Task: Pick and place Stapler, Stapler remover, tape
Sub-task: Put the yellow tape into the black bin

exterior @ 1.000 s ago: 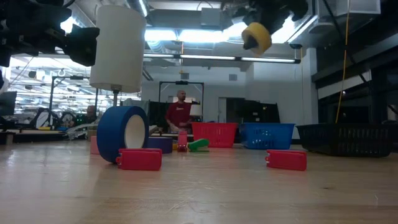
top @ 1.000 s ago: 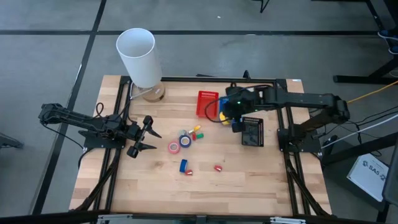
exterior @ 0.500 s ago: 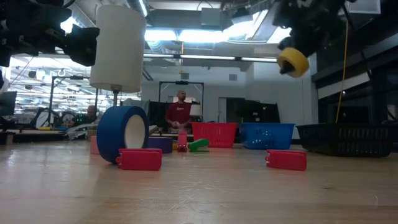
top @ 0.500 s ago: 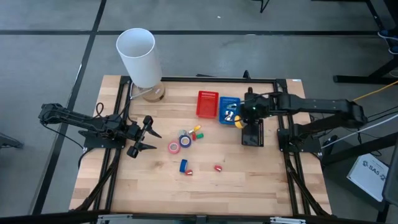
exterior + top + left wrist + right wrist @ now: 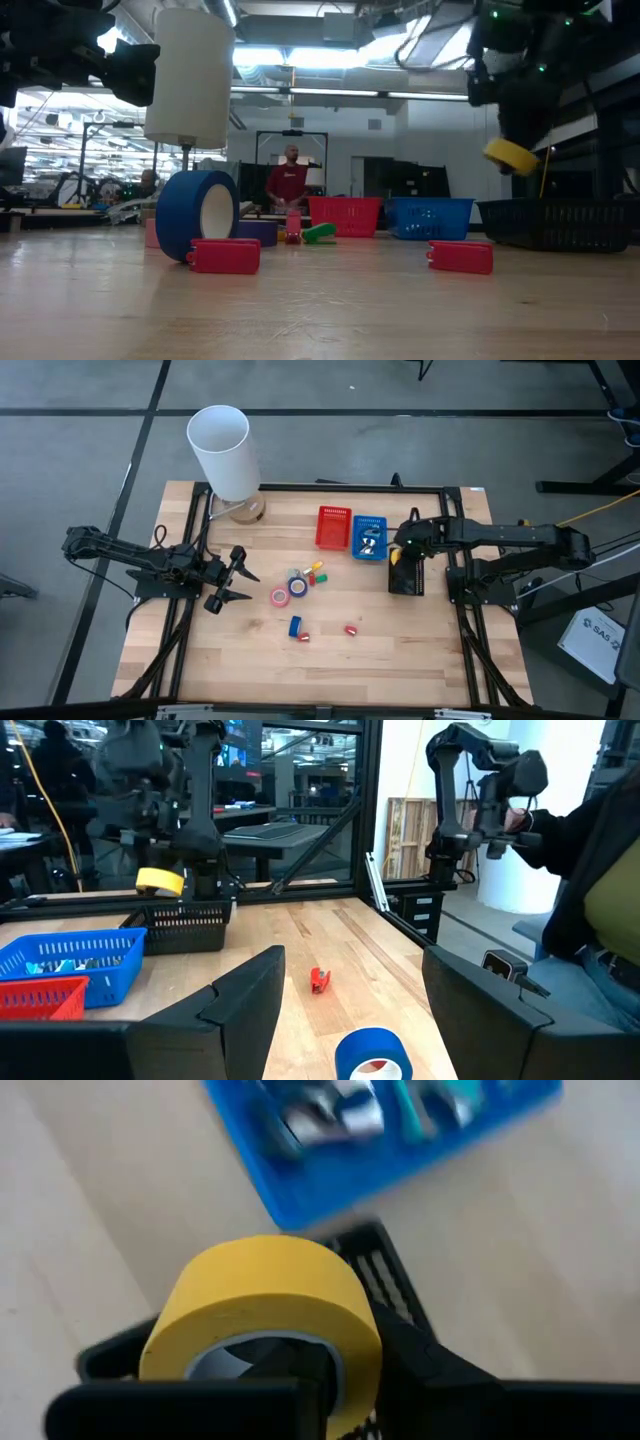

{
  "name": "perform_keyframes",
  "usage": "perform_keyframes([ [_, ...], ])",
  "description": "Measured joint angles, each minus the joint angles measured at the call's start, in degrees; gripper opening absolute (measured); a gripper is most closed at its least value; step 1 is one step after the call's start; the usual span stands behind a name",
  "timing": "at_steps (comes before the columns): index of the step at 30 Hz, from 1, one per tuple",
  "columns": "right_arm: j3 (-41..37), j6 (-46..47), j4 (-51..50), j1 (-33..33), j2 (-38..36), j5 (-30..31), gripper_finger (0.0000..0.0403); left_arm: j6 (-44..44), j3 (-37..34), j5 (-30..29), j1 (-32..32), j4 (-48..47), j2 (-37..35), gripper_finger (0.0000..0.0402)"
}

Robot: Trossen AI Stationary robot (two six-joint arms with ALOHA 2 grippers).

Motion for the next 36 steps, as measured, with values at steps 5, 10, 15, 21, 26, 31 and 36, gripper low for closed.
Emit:
perform_keyframes([
  [5,-0.08,10.02,-7.54,-0.71,0.04,-0.02,0.0047,-0.01,0.0,0.0,0.02,0.0,0.0,0.0235],
  [10,-0.08,17.9,-7.96,-0.71,0.17,-0.29,0.0049,0.01,0.0,0.0,0.01,0.0,0.01,0.0235],
  [15,-0.08,18.91,-7.17,-0.71,2.09,-0.31,0.005,0.03,-0.01,0.0,0.02,0.0,0.01,0.0235],
  [21,-0.08,18.93,-7.17,-0.71,7.15,-0.45,0.0051,-0.01,-0.01,0.0,0.01,0.0,0.02,0.0235],
  [26,-0.08,18.93,-6.55,-0.71,11.39,-0.45,0.0051,0.0,-0.01,0.0,0.01,0.0,0.0,0.0235],
  [31,-0.08,18.55,-6.2,-0.69,14.73,1.67,0.0051,0.03,0.0,0.0,0.01,0.0,0.01,0.0235],
  [36,-0.08,17.18,-4.87,-0.71,15.23,4.42,0.0056,0.03,-0.01,0.0,0.02,0.0,0.02,0.0235],
])
